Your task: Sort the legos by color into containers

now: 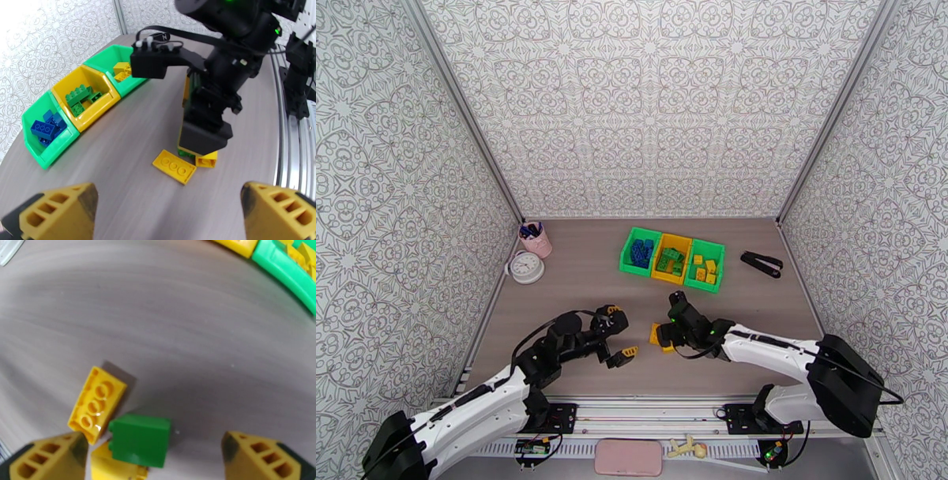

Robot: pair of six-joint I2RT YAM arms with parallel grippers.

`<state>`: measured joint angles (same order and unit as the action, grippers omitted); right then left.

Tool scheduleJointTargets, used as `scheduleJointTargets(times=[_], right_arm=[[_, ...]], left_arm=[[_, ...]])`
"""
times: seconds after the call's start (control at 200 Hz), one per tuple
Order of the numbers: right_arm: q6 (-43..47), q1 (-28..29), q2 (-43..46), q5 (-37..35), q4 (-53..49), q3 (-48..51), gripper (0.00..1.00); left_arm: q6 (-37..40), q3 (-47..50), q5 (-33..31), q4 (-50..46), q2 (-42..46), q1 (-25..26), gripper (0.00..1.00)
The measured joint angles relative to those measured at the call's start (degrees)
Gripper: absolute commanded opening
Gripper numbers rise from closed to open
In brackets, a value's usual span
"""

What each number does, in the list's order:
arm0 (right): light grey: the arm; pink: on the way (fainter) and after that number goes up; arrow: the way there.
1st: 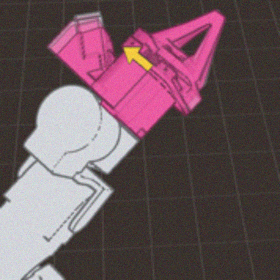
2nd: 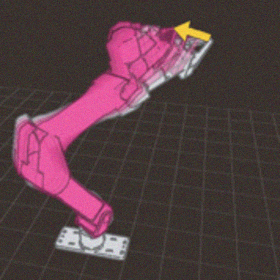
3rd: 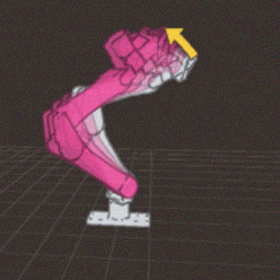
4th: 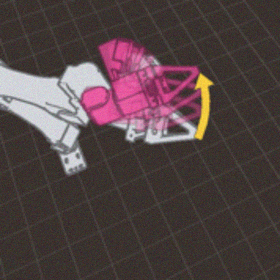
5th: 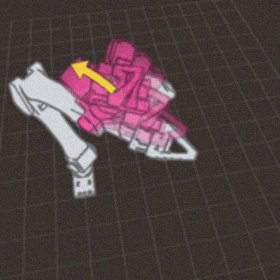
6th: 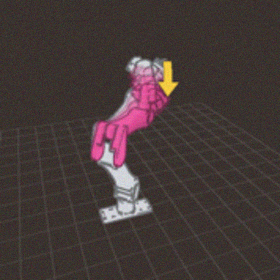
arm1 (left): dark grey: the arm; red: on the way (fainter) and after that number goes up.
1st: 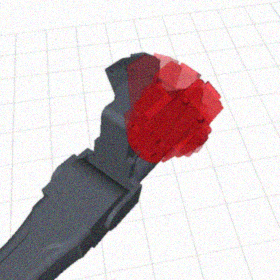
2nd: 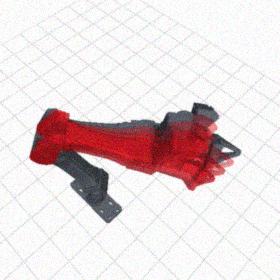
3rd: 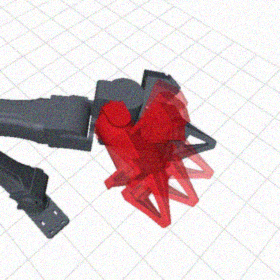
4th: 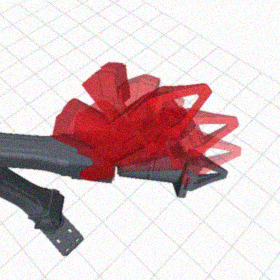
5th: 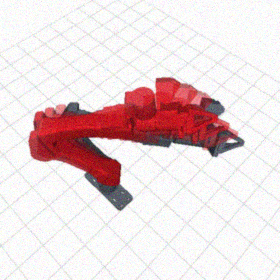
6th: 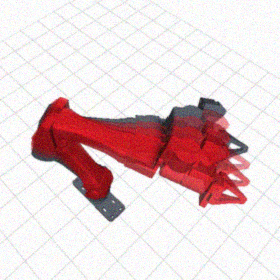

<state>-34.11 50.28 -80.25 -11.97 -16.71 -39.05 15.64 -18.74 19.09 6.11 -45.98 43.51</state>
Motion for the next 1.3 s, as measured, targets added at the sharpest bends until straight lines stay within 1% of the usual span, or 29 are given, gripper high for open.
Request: scheduleJointTargets(times=[0.18,0.31,0.45,0.55,0.665,0.885,0.96,1.03,1.1,1.295], right_arm=[[-2.32,0.04,-4.33,-0.90,-1.27,-3.69,0.82],[-3.54,0.04,-6.32,-0.87,-1.68,-4.42,0.77],[-4.13,0.04,-6.86,-0.90,-2.91,-4.42,0.65],[-4.66,0.04,-6.86,-0.87,-3.34,-4.42,0.61],[-5.01,0.04,-6.88,-0.90,-3.63,-4.42,0.59],[-5.44,0.04,-8.61,-0.92,-4.46,-4.52,0.58],[-5.79,0.04,-9.16,-0.94,-4.79,-4.70,0.53],[-6.49,0.04,-9.35,-0.96,-4.94,-4.72,0.44],[-6.86,0.04,-9.35,-1.11,-5.07,-4.85,0.39],[-7.10,0.04,-8.96,-1.62,-5.66,-4.90,0.31]], left_arm=[[1.14,0.24,1.27,-0.33,-1.07,0.00,1.00],[1.14,0.37,1.73,-0.28,-1.11,0.00,1.00],[1.14,1.11,1.92,-0.26,-1.11,0.00,1.00],[1.14,1.33,1.92,-0.26,-1.29,0.00,1.00],[1.14,1.33,1.99,0.17,-1.73,0.00,1.00],[1.11,1.33,2.14,0.68,-2.36,0.00,1.00],[1.14,1.33,2.16,0.79,-2.54,0.00,1.00],[1.11,1.33,2.14,1.01,-2.69,0.00,1.00],[1.11,1.33,2.14,1.05,-2.86,0.00,1.00],[1.11,1.36,2.14,2.60,-3.80,0.00,1.00]])
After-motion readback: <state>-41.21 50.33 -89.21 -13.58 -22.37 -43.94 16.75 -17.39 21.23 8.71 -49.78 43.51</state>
